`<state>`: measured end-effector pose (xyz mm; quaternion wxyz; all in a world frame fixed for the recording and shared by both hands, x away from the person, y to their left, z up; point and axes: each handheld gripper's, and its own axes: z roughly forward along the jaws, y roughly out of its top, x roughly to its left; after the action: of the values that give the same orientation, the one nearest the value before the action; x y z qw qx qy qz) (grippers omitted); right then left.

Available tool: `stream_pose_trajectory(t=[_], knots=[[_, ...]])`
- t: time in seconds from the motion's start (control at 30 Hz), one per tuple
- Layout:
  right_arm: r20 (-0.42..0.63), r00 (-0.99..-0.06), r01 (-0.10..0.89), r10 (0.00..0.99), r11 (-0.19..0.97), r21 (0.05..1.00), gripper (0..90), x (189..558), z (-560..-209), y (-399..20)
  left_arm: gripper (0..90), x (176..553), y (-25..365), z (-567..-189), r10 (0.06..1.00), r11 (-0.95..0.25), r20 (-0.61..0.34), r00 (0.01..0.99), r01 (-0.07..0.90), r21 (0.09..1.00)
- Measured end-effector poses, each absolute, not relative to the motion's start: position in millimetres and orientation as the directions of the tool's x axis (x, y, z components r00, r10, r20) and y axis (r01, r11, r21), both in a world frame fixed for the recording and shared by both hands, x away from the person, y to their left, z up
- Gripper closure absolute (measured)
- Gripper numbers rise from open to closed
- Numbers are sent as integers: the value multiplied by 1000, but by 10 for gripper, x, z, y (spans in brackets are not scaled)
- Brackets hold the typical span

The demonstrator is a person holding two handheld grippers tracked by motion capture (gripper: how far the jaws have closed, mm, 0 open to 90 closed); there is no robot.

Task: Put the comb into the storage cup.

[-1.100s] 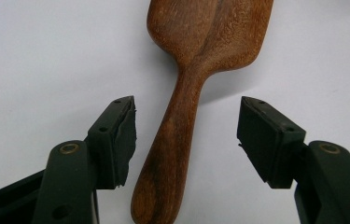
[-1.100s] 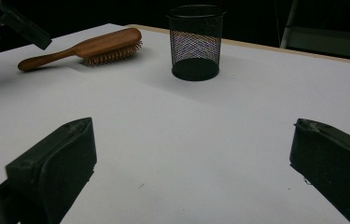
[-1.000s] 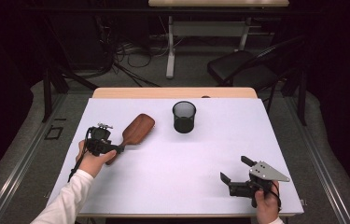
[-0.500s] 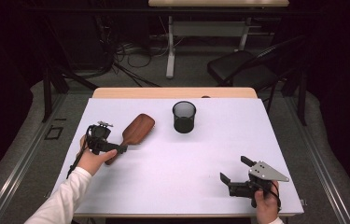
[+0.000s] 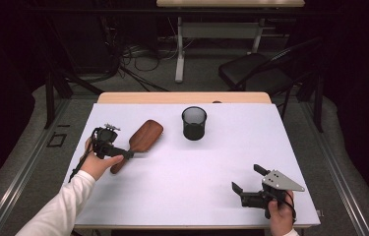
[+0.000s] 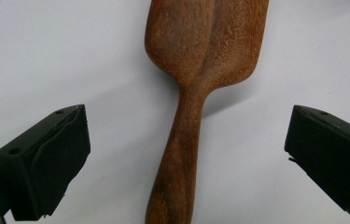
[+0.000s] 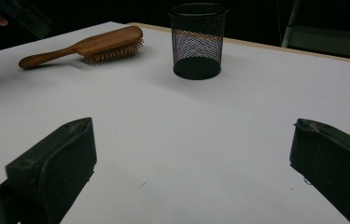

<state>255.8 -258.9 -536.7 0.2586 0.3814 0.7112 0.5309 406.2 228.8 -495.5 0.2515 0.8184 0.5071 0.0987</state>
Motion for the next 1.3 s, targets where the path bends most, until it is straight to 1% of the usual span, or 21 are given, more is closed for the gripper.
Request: stream_pose_trajectory(t=[0.33,0.5,0.63,0.87,0.9,1.17,1.23,1.3], knots=[[38,-577,272,816,149,951,2,2556,-5365,-2588,5,4131,2317,-4888,882,-358,-101,461,793,493],[39,-577,271,816,146,951,2,2558,-5368,-2584,5,4181,2313,-4886,879,-374,-96,468,800,469],[43,-576,276,816,145,950,2,2558,-5369,-2585,5,4246,2304,-4908,868,-409,-88,489,803,432],[40,-576,273,817,146,951,2,2560,-5371,-2589,7,4270,2259,-4956,856,-438,-81,510,801,409],[39,-577,274,816,148,950,2,2561,-5371,-2589,7,4271,2237,-4965,846,-465,-64,529,791,397],[39,-579,275,815,151,950,2,2561,-5374,-2580,13,4279,2164,-5016,830,-508,-32,557,778,369],[39,-579,275,815,150,950,2,2562,-5375,-2580,26,4291,2126,-5048,818,-531,-19,575,767,360],[39,-579,275,814,151,950,2,2563,-5376,-2581,68,4297,2107,-5060,809,-548,-4,588,755,361]])
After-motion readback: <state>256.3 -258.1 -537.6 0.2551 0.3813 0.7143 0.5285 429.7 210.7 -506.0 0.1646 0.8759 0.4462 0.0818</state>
